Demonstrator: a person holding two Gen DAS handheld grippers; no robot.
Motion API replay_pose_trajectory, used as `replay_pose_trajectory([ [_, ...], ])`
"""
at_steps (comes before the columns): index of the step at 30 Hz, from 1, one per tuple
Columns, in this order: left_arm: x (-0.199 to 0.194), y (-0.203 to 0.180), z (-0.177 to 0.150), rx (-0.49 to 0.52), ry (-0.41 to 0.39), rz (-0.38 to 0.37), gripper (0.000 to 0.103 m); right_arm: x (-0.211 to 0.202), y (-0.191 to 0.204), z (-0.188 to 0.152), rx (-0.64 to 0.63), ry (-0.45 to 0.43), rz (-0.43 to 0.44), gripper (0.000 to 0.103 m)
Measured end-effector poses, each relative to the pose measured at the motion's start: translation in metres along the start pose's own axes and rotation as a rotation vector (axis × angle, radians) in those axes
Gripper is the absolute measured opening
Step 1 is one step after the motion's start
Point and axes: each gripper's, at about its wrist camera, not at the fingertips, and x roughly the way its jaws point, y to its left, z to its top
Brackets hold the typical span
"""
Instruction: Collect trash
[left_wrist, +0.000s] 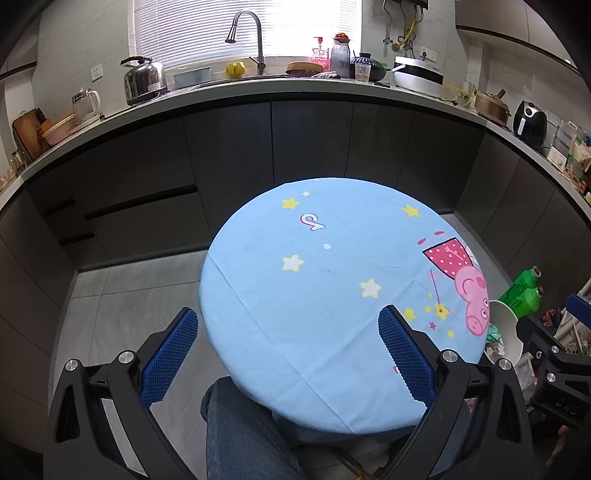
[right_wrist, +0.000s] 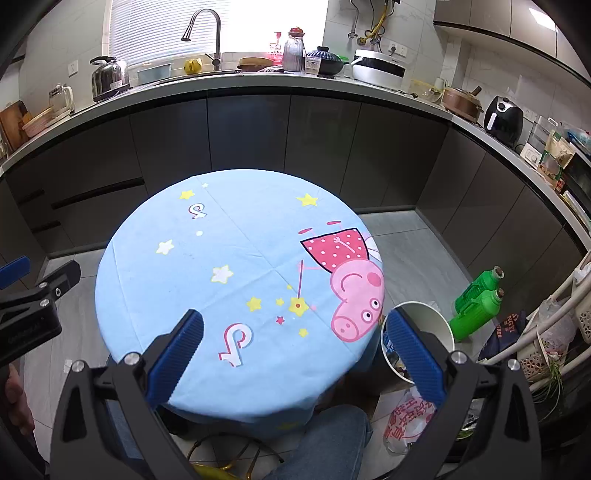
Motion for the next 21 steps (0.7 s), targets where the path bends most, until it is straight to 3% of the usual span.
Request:
replay_pose_trajectory([
  [21, -0.0013, -0.0029, 0.0009, 0.004, 0.003, -0.009, 0.095, 0.0013, -0.0032, -0.0008, 0.007, 0.002, 0.003, 0.1],
])
